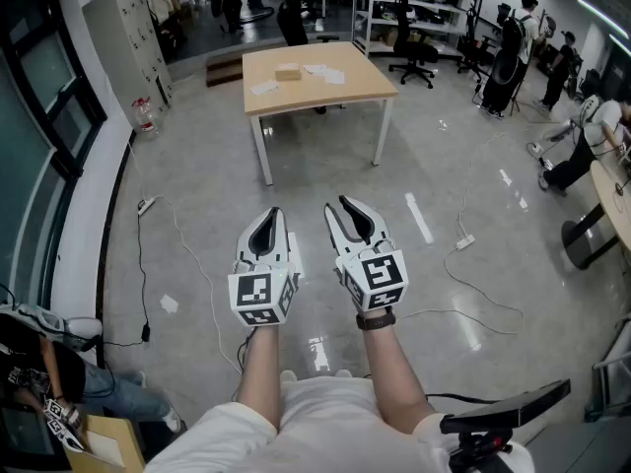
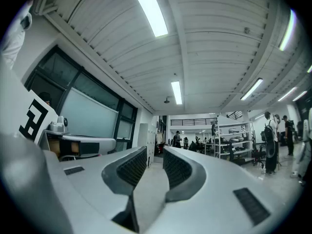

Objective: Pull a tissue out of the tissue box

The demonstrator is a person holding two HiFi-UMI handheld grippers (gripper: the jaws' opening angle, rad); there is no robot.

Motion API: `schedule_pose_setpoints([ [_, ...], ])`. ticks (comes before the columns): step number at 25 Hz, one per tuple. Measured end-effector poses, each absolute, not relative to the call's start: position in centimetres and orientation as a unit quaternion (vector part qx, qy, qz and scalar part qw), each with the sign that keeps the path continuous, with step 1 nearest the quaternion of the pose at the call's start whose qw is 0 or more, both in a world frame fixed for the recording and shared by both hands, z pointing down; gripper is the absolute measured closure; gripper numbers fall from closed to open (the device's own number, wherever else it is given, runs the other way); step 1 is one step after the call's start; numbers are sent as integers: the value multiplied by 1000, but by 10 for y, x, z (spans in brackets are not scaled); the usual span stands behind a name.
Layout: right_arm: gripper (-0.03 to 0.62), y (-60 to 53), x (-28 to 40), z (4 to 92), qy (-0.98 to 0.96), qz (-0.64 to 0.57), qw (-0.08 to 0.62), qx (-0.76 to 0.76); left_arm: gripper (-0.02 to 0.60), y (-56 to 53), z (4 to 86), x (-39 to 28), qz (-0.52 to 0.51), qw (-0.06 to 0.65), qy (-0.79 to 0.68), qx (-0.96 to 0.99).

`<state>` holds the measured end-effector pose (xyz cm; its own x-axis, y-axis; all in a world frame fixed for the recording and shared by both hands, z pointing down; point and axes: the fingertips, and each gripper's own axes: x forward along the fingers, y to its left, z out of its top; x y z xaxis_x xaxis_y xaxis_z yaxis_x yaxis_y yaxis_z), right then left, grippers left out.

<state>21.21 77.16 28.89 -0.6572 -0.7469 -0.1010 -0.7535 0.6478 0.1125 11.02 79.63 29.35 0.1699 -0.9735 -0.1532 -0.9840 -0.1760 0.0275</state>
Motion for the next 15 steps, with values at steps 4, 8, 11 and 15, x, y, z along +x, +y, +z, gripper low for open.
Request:
schedule_pose_setpoints([
  [4, 508, 773, 238, 292, 910, 65, 29, -409, 580, 801, 296, 135, 67, 34, 642, -763],
  [8, 589, 775, 257, 300, 912, 59, 34, -405, 580, 808, 305, 154, 58, 28, 647, -760],
  [11, 589, 772, 260, 310, 915, 47, 31, -399, 580, 808, 315, 160, 40, 24, 651, -757],
  [15, 589, 764, 257, 321, 917, 29, 32, -396, 580, 801, 324, 158, 27, 16, 654, -756],
])
